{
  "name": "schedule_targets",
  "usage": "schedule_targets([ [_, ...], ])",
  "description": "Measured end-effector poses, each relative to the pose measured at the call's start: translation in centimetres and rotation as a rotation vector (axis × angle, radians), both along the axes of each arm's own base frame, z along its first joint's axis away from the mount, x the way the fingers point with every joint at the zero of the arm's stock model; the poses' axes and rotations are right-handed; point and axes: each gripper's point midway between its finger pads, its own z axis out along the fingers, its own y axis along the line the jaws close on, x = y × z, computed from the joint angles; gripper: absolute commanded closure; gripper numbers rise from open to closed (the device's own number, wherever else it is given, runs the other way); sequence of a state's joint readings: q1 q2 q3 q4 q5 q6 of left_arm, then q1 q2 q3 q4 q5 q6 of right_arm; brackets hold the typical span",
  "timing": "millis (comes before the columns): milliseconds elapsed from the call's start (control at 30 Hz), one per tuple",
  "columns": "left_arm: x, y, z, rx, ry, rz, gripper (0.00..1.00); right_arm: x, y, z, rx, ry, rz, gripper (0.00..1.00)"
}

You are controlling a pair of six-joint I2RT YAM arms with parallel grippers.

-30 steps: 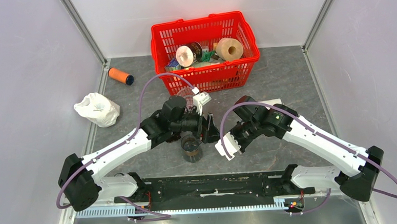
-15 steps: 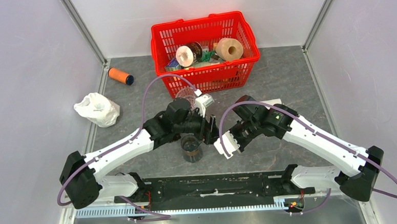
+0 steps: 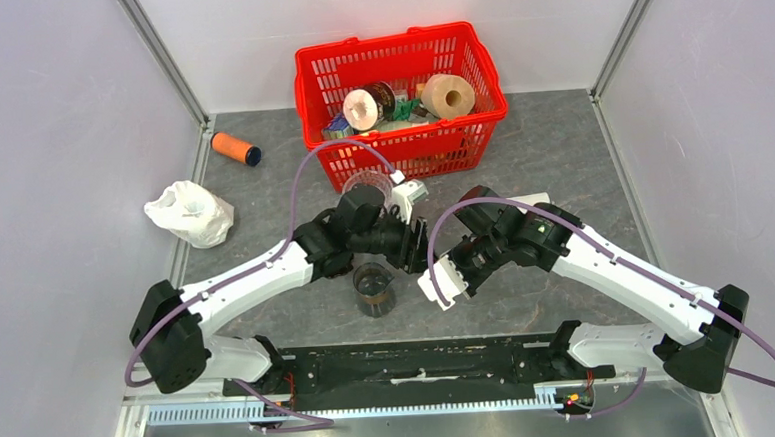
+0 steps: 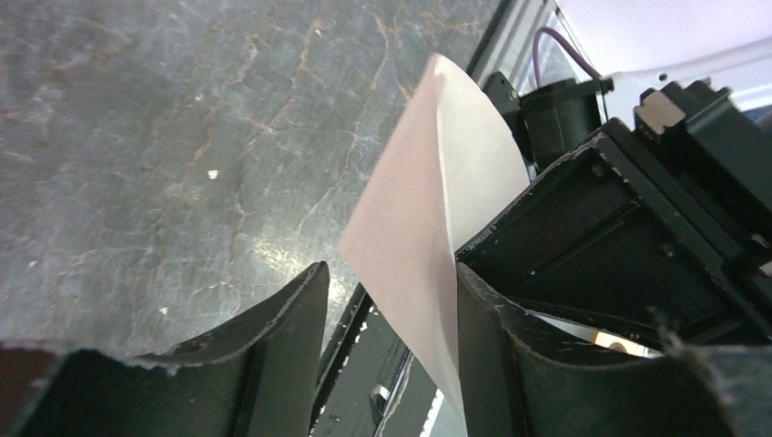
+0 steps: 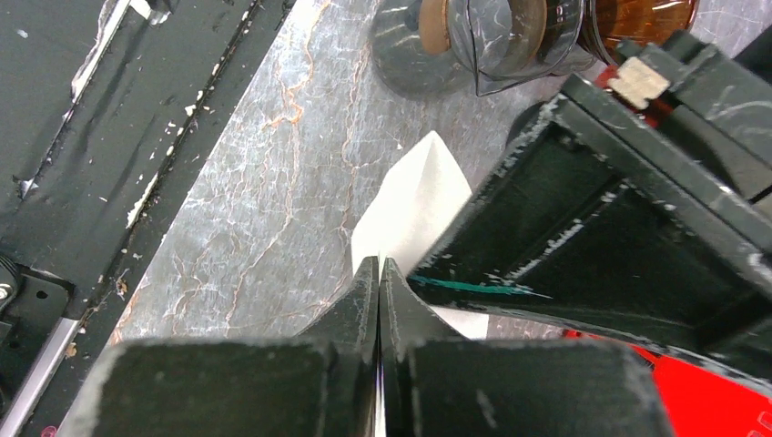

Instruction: Place the coffee filter in the dripper

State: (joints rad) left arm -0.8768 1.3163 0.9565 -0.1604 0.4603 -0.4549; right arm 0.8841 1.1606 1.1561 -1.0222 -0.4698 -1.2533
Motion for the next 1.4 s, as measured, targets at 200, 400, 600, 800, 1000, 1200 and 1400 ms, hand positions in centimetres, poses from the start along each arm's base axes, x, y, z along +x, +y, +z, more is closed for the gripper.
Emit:
schedule_targets([
  [200, -1.1, -0.6, -0.7, -0.004, 0.053, -0.073, 0.58, 0.1, -0.2, -0.2, -0.012, -0.003, -0.006, 1.0],
  [400, -1.9, -1.2, 0.1, -0.035, 0.073, -0.134, 0.89, 0.0, -0.5, -0.2, -0.012, -0.013, -0.009, 1.0],
  [600, -1.8, -1.6, -0.3, -0.027, 0.087, -0.145, 0.98, 0.1, -0.6, -0.2, -0.016, -0.018, -0.015, 1.0],
  [800, 0.9, -1.1, -0.6, 0.048, 0.021, 0.006, 0.98, 0.1, -0.7, -0.1, -0.016, -0.021, -0.021, 1.0],
  [1000, 3.5, -0.2, -0.1, 0.112, -0.06, 0.158, 0.98, 0.5, -0.5, -0.1, -0.01, -0.03, -0.032, 1.0],
  [1200, 4.2, 0.3, 0.0, 0.139, -0.084, 0.208, 0.98, 1.0, -0.4, -0.1, -0.009, -0.045, -0.045, 1.0],
  [1400, 4.3, 0.6, 0.2, 0.143, -0.106, 0.203, 0.98, 1.2, -0.4, -0.1, -0.001, -0.043, -0.083, 0.18],
])
